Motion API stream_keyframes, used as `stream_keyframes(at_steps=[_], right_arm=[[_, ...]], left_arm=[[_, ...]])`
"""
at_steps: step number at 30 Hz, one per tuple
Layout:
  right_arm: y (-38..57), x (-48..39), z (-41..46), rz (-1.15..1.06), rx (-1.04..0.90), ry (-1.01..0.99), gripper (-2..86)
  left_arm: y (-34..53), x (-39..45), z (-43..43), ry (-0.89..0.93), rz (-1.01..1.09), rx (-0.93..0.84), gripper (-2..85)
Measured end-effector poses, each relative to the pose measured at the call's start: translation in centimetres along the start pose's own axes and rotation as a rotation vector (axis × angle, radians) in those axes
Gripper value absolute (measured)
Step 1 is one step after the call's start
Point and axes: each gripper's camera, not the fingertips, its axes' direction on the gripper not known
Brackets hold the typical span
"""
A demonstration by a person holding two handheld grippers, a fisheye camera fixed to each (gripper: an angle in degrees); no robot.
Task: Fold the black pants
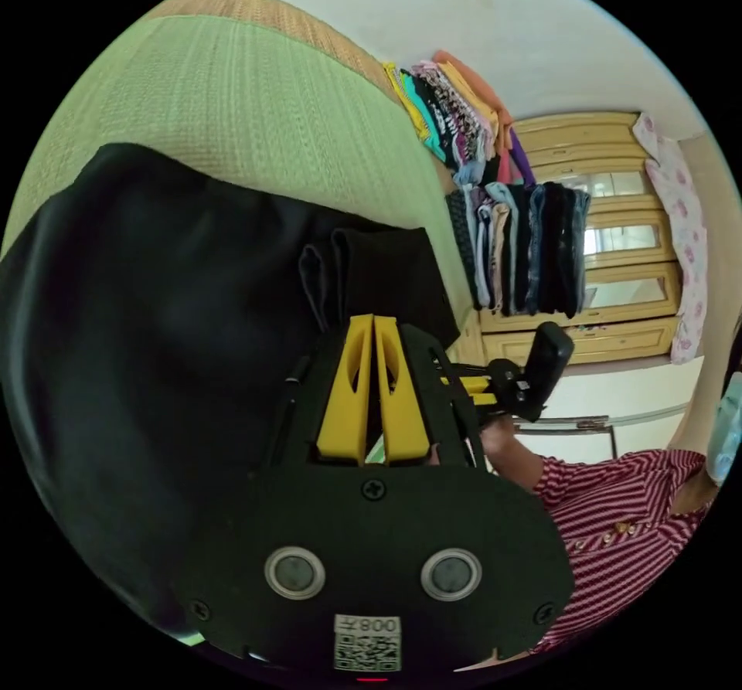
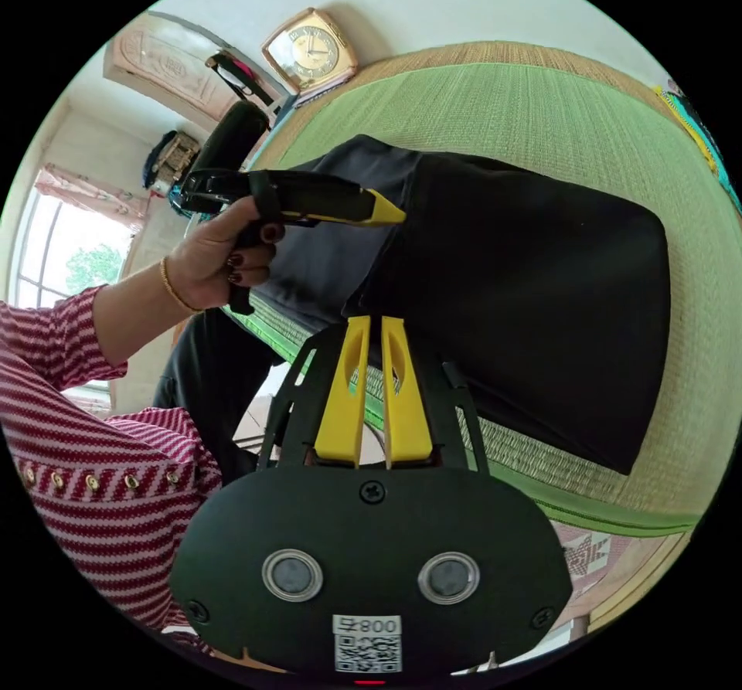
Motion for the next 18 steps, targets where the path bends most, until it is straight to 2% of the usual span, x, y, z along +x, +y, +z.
stream_keyframes(at_steps=[4,8,11,14,17,18], right_arm=[[0.2,0.9,-1.8,-0.003,0.003,-0.055,1.3],[-0.3,3.2,-5.4,0.005,0.094,-0.156,0.3],[-2.8,5.7,-6.6,0.039,0.158,-0.092,0.1],[-6.3,9.3,-5.3,0.096,0.157,-0.105,0.1],[-8.2,12.7,-1.7,0.187,0.049,-0.042,0.1],[-7.9,13.5,-1.8,0.205,0.076,-0.089,0.0]], left_arm=[[0.5,-0.3,1.5,-0.021,0.015,-0.005,0.1],[0.9,-0.2,2.6,-0.048,0.037,-0.005,0.0],[1.2,-0.5,3.6,-0.035,0.039,-0.003,0.0],[1.5,-0.6,4.7,-0.041,0.039,0.001,0.0],[1.6,-0.4,6.0,-0.068,0.056,-0.010,0.0],[1.6,-0.4,6.4,-0.078,0.066,-0.017,0.0]])
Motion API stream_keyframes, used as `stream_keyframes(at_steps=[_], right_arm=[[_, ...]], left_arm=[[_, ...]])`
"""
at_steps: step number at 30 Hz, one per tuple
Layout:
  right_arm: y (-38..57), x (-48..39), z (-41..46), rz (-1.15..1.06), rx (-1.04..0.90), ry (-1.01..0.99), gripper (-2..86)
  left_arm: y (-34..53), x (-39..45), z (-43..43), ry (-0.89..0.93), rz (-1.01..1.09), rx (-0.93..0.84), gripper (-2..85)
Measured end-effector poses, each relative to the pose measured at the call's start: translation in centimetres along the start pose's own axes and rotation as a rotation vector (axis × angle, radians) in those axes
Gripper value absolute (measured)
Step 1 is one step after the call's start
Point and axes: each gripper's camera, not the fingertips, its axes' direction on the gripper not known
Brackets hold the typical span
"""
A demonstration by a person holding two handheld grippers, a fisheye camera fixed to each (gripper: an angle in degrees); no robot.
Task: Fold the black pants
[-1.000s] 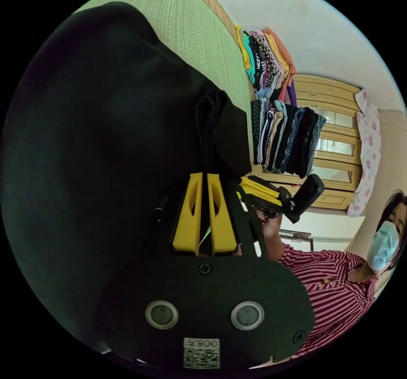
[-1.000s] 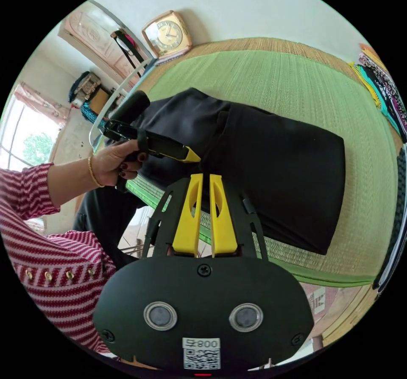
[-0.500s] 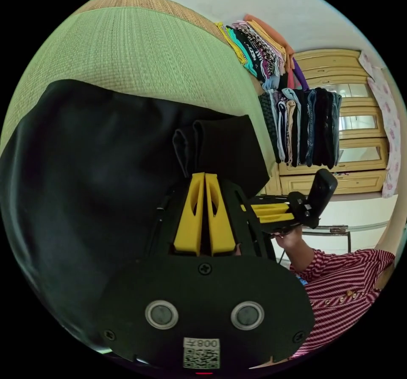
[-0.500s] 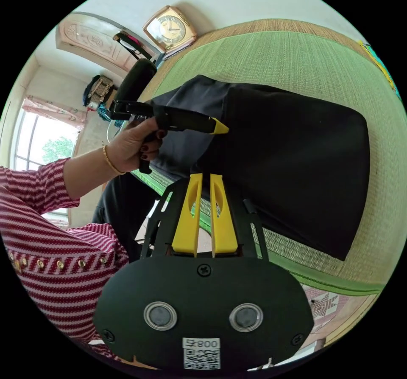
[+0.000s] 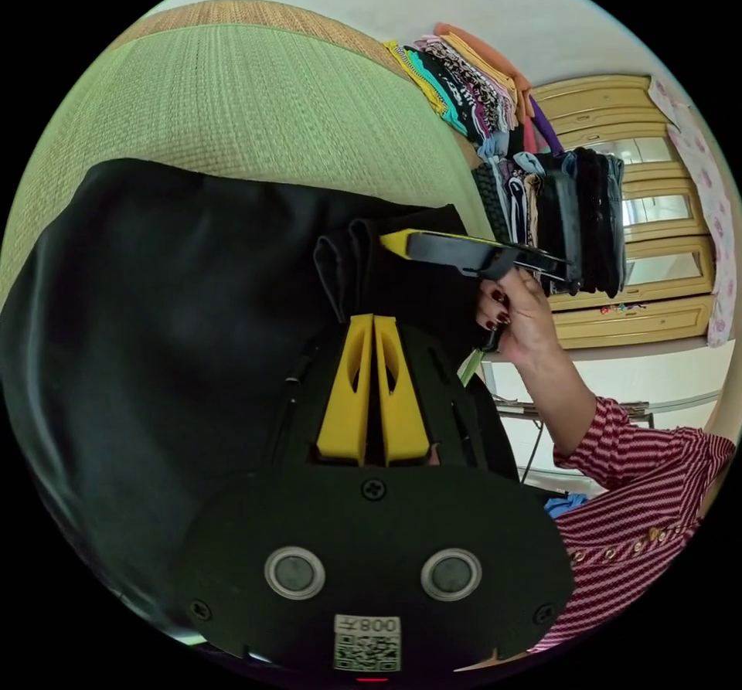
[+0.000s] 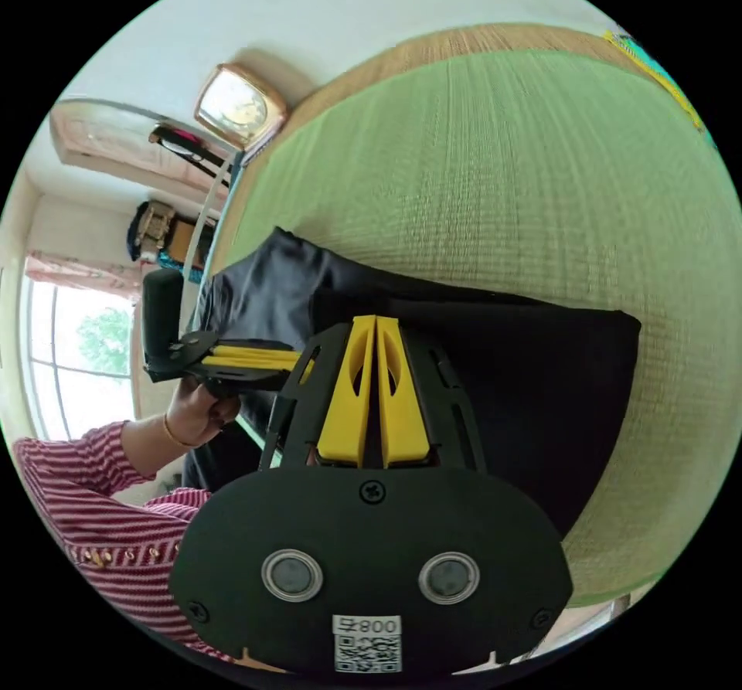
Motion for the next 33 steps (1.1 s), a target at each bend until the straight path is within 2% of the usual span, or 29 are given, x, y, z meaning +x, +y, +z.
stream_keyframes(at_steps=[6,9,10,13,18,20,23,26,30,33], right_arm=[[6.2,3.0,-6.8,0.015,0.103,0.021,0.0],[11.6,6.9,-10.6,0.109,0.170,0.018,0.1],[12.5,7.8,-10.9,0.131,0.168,0.016,0.1],[16.2,11.6,-11.3,0.209,0.135,-0.049,0.2],[21.8,14.4,-16.5,0.300,0.357,-0.061,1.1],[22.9,15.9,-16.7,0.315,0.345,-0.085,2.1],[24.3,18.7,-16.1,0.387,0.277,-0.101,5.5],[25.8,20.3,-16.0,0.390,0.288,-0.183,7.1],[26.8,22.7,-15.4,0.392,0.295,-0.358,7.8],[27.5,23.4,-15.9,0.383,0.315,-0.398,8.5]], left_arm=[[0.7,1.0,1.5,-0.018,0.054,0.017,0.0],[1.5,1.2,3.3,-0.034,0.058,-0.014,0.1],[1.7,0.9,4.7,-0.049,0.048,-0.065,0.1],[2.2,0.4,5.8,-0.007,-0.006,-0.021,0.2],[2.9,1.8,8.2,-0.060,0.058,-0.056,0.6],[3.1,1.7,9.7,-0.073,0.053,-0.087,1.0],[3.5,2.5,10.5,-0.024,0.078,-0.019,3.2],[3.7,4.4,12.2,0.024,0.159,0.006,6.6],[2.9,8.5,17.6,0.003,0.298,-0.099,9.8],[2.3,11.7,21.5,-0.054,0.378,-0.153,12.9]])
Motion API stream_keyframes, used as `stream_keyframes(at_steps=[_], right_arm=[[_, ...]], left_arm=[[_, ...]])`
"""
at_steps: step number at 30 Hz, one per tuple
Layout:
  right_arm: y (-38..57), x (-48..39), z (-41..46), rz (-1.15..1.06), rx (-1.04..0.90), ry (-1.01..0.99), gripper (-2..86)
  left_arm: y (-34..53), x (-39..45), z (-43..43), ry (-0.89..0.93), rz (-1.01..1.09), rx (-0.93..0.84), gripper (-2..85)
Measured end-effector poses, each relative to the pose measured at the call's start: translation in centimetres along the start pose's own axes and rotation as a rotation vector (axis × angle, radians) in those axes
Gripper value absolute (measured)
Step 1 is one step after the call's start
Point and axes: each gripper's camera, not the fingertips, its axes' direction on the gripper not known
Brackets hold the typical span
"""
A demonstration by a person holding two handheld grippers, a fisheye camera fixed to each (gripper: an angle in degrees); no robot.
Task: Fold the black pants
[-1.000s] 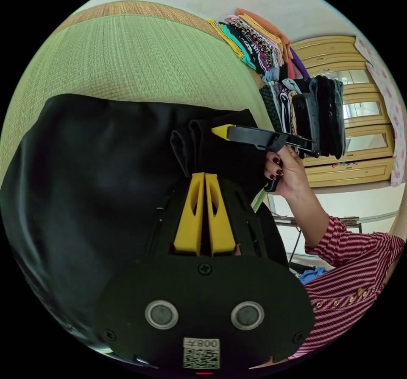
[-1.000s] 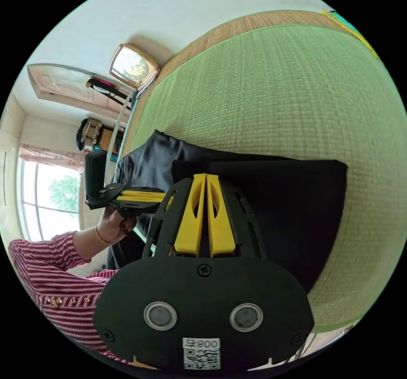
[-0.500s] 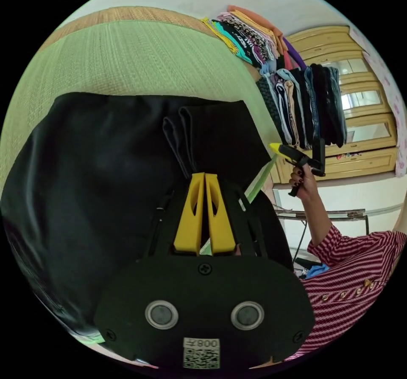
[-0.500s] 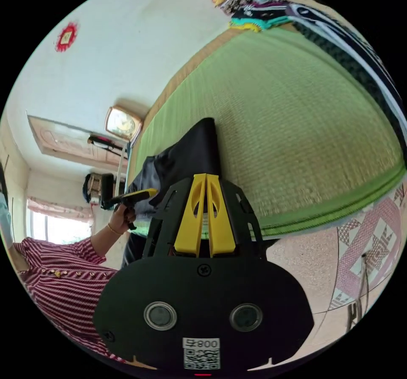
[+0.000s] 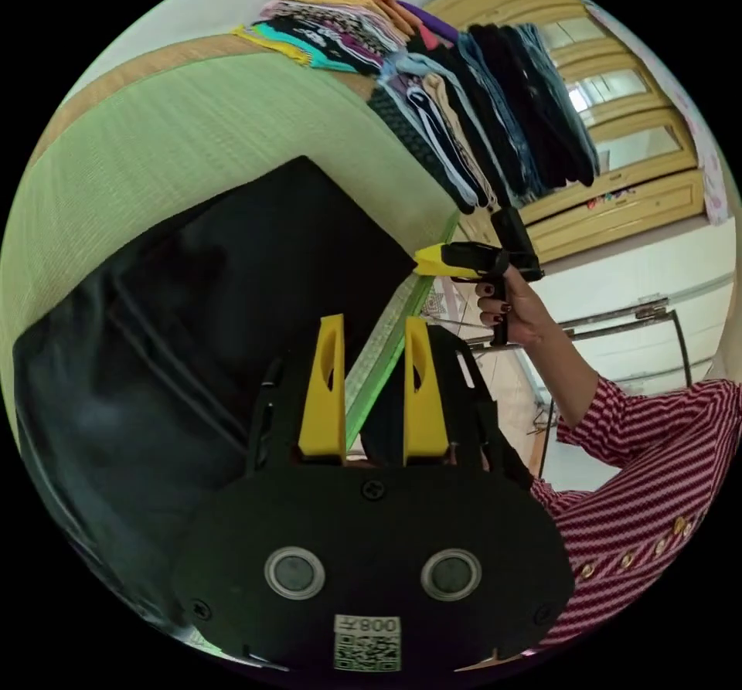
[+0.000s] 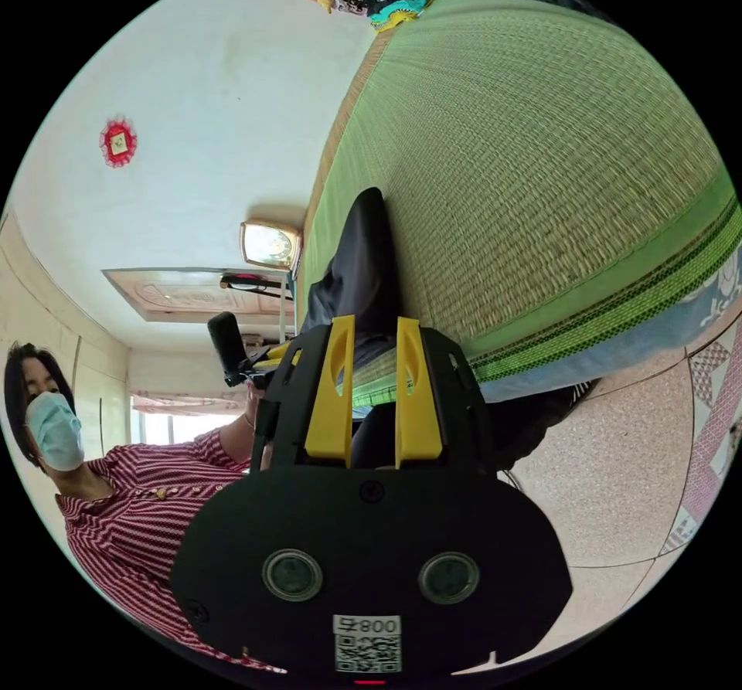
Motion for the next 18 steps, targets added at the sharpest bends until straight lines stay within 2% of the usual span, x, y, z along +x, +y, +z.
stream_keyframes(at_steps=[5,9,12,18], right_arm=[[-0.3,0.2,-1.1,-0.022,-0.011,-0.024,9.3],[-0.8,0.4,-1.4,-0.043,-0.027,-0.046,9.4],[-1.1,0.4,-1.6,-0.053,-0.036,-0.048,9.4],[-1.6,1.5,-4.4,-0.049,0.052,-0.105,8.4]], left_arm=[[-2.2,3.9,5.2,-0.242,0.125,-0.098,14.7],[-1.9,5.5,8.6,-0.460,0.194,-0.149,11.8],[-1.4,5.5,9.4,-0.460,0.186,-0.130,8.3],[0.5,4.0,8.4,-0.306,0.068,-0.006,5.3]])
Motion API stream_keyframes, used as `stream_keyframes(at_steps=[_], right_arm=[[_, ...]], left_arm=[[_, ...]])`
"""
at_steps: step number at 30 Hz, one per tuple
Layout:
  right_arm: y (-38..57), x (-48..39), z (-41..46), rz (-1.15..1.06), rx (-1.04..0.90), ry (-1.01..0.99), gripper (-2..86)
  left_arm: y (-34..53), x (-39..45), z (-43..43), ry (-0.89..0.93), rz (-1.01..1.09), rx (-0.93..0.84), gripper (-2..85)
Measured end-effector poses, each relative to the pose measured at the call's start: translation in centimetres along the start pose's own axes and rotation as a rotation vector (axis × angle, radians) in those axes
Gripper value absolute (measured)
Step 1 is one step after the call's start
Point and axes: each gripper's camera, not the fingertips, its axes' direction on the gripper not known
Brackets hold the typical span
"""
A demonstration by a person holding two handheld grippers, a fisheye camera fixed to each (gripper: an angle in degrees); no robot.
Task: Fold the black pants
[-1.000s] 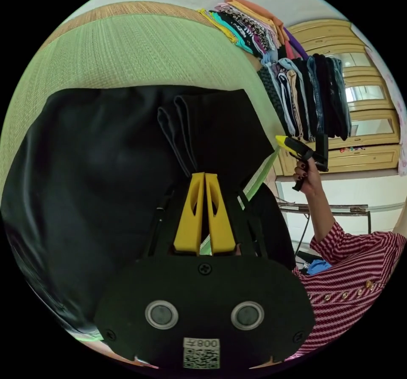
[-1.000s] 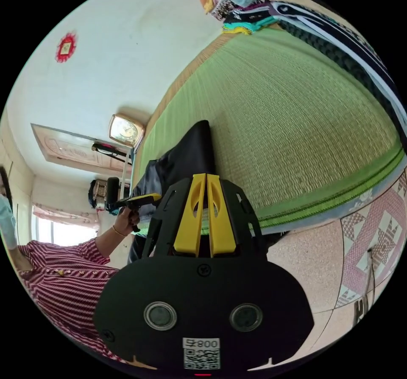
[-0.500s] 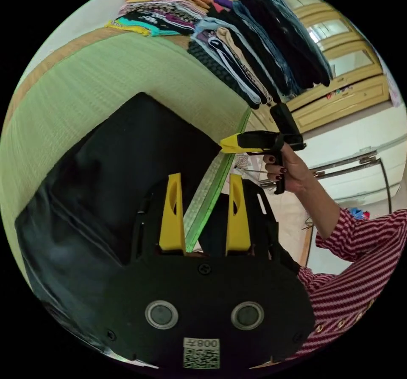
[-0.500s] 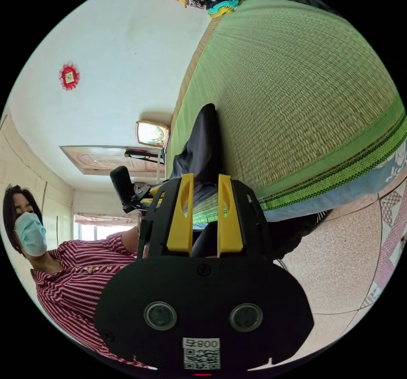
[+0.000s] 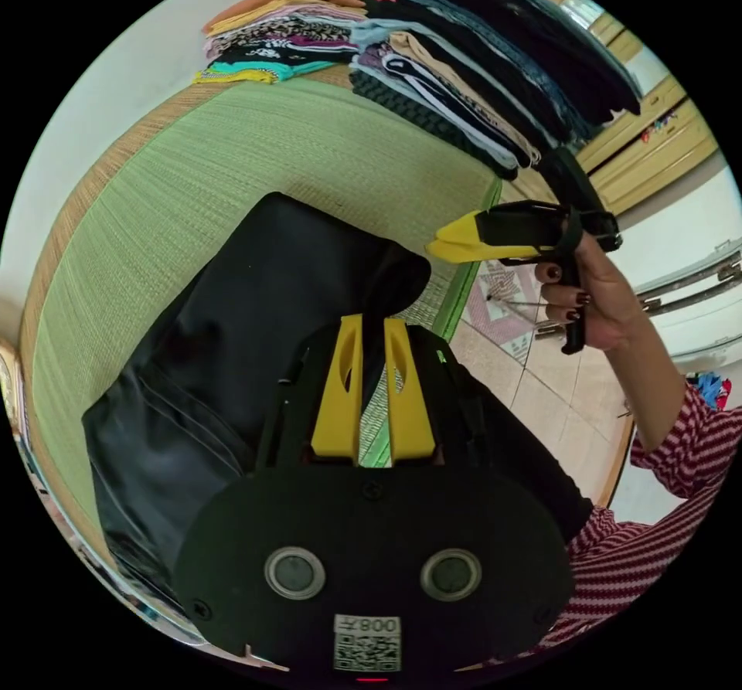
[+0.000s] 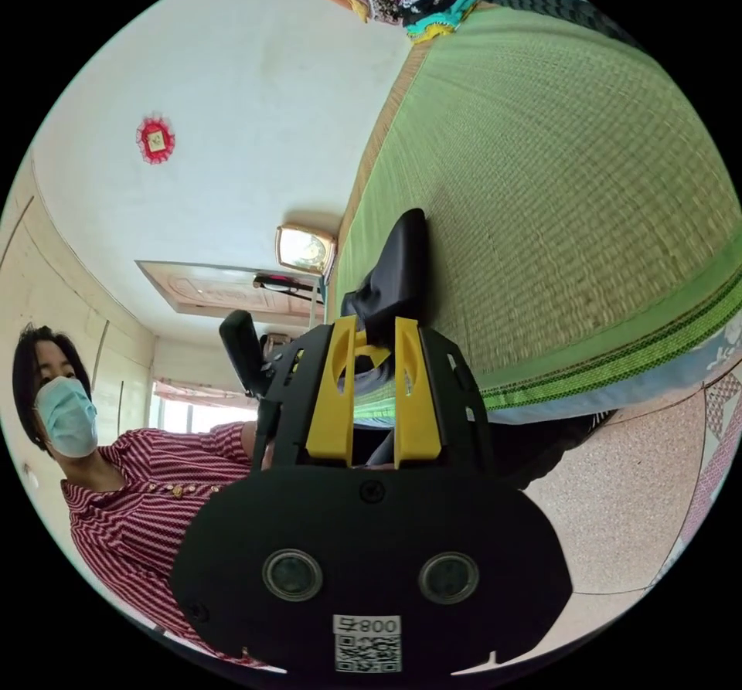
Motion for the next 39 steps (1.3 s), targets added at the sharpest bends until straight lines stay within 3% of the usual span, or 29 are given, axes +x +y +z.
stream_keyframes(at_steps=[4,11,19,30,39], right_arm=[[-2.3,0.8,-0.4,0.024,0.031,0.014,9.2],[-9.7,2.3,5.3,0.103,-0.106,0.029,10.8],[-11.1,2.9,7.7,0.145,-0.162,0.048,6.6],[-9.6,-3.6,0.2,0.074,0.040,0.154,3.7],[-8.5,-12.4,3.2,-0.020,0.104,0.100,3.9]], left_arm=[[1.8,0.2,-0.5,0.027,-0.023,0.048,4.9],[4.4,0.7,-0.9,0.043,-0.010,0.072,4.6],[7.2,0.4,-1.4,0.085,-0.011,0.082,4.6],[9.4,-0.4,-4.8,0.245,0.027,0.179,4.9],[16.3,-6.2,-12.1,0.382,-0.062,0.319,4.8]])
